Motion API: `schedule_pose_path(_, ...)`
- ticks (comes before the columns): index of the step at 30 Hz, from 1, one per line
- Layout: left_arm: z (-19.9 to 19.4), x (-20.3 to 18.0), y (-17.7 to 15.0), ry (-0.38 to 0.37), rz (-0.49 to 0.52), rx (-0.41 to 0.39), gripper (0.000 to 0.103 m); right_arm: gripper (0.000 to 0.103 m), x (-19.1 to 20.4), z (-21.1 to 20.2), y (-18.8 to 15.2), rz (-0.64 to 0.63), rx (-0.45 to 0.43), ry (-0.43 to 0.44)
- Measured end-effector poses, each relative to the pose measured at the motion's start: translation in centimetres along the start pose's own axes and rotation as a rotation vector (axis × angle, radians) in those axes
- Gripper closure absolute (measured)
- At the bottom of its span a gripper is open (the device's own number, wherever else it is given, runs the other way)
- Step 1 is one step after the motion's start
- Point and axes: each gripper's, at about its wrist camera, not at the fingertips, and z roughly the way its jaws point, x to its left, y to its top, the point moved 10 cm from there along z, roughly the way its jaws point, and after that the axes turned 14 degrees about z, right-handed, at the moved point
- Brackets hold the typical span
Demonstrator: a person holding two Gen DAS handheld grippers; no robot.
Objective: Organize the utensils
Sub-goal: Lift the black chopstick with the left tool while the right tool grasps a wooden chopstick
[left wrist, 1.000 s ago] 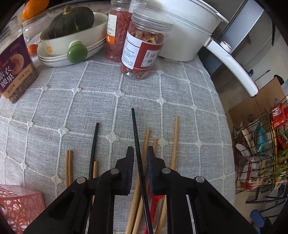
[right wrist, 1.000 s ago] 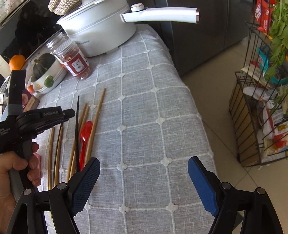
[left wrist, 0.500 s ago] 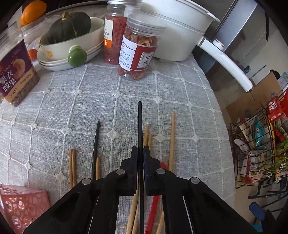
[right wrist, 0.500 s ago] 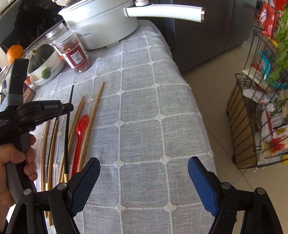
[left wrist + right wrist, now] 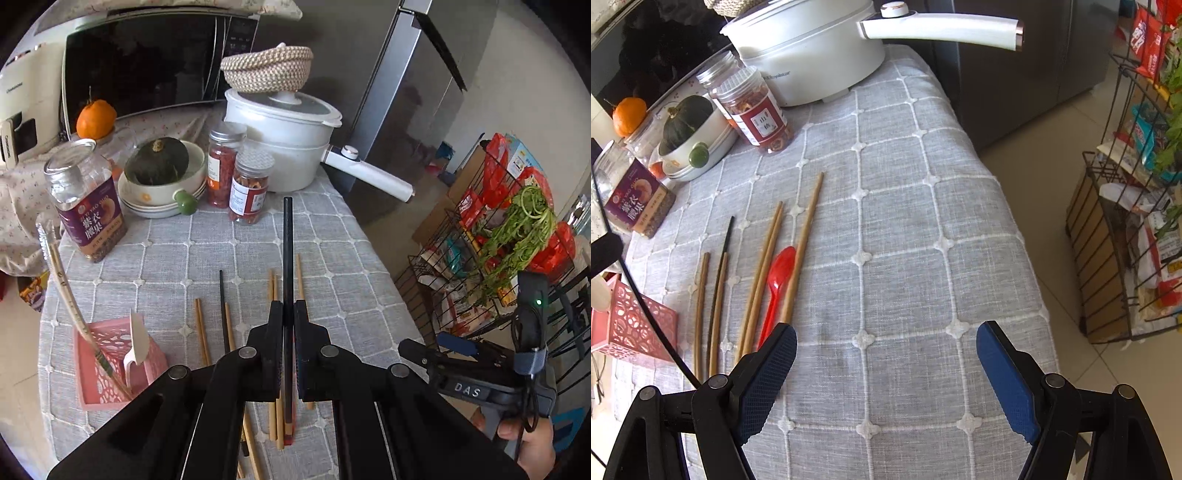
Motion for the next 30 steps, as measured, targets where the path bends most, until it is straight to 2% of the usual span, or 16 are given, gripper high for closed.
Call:
schedule_pose_path(4,-4.0,-0.4,-1.2,0.003,0.032,-0.068,0.098,0.019,0.7,-0.9,-0.1,0.013,-0.020,0.016)
schedule_pose_path(11,-6.1,0.7,-3.2,-0.009,0.029,-0.076,0.098,0.019,2.2,-2.4,-0.1,-0.023,-0.074,0.009)
schedule_pose_path(16,-6.2,2.1,-3.8,-0.024,0.013,-0.073,0.097,0.019,3.0,-0.4,0.6,-0.077,-0.082,-0.024)
schedule_pose_path(18,-6.6,2.6,-3.8,-0.021,0.019,-0.075,0.098,0.020,3.7,1.1,0.8,-0.087,-0.051,0.001)
schedule_pose_path(20,-7.1,3.2,-3.5,-0.001,0.038,-0.087,0.098,0.027,4.6,2.9,0.7,-0.078,0.019,0.043)
schedule_pose_path(22,-7.5,3.8,-3.3,-0.004,0.041,-0.098,0.098,0.040,5.3,4.9,0.8,-0.046,0.093,0.081)
schedule_pose_path(23,-7.7,4.0,-3.2,-0.010,0.040,-0.101,0.098,0.042,5.6,5.8,1.0,-0.035,0.119,0.093)
schedule_pose_path(27,-8.2,4.7,-3.1,-0.025,0.037,-0.112,0.098,0.051,6.3,9.5,2.4,-0.052,0.137,0.054)
schedule_pose_path(30,-8.4,5.2,-3.0,-0.009,0.044,-0.119,0.098,0.062,6.8,12.4,3.1,-0.062,0.161,0.037)
